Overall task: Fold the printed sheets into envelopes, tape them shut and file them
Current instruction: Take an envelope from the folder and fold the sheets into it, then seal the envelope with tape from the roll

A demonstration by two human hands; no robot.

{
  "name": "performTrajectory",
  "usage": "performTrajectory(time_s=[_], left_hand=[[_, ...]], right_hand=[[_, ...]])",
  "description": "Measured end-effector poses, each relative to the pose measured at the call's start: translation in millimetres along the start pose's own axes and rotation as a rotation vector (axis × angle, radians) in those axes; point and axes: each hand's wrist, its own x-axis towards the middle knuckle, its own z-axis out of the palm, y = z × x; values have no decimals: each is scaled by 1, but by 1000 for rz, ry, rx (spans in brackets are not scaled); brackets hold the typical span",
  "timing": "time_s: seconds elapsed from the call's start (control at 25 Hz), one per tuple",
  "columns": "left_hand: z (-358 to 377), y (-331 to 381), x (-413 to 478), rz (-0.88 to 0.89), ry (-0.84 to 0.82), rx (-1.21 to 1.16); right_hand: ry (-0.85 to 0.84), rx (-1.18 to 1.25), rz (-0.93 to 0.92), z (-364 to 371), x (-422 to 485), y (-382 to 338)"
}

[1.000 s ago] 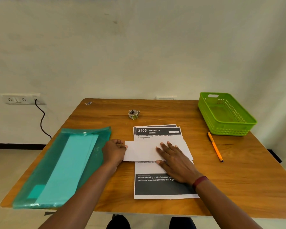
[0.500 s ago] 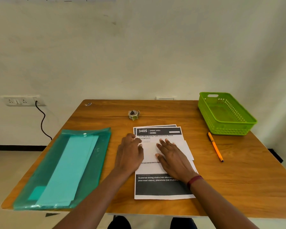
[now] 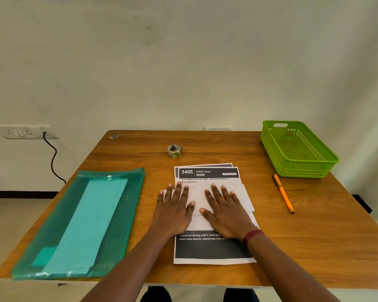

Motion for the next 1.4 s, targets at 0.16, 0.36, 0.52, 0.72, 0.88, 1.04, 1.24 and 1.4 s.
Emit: performTrajectory(time_s=[0.16, 0.36, 0.52, 0.72, 0.88, 1.04, 1.24, 1.4], left_hand=[[2, -3, 0, -5, 3, 3], [3, -2, -2, -4, 23, 14], [0, 1, -2, -18, 19, 4], [-18, 2, 5, -46, 14, -105], [-58, -6, 57, -139, 281, -276], [-81, -23, 118, -190, 328, -169], [-75, -36, 170, -178, 151, 24], [-63, -48, 185, -226, 158, 56]], right_hand=[[-11, 6, 91, -5, -7, 31], [27, 9, 127, -2, -11, 43], [61, 44, 129, 0, -10, 43], [246, 229, 154, 0, -17, 44], [369, 296, 184, -5, -22, 42], [492, 225, 229, -11, -28, 35], [611, 128, 232, -15, -31, 32], [610, 94, 227, -15, -31, 29]])
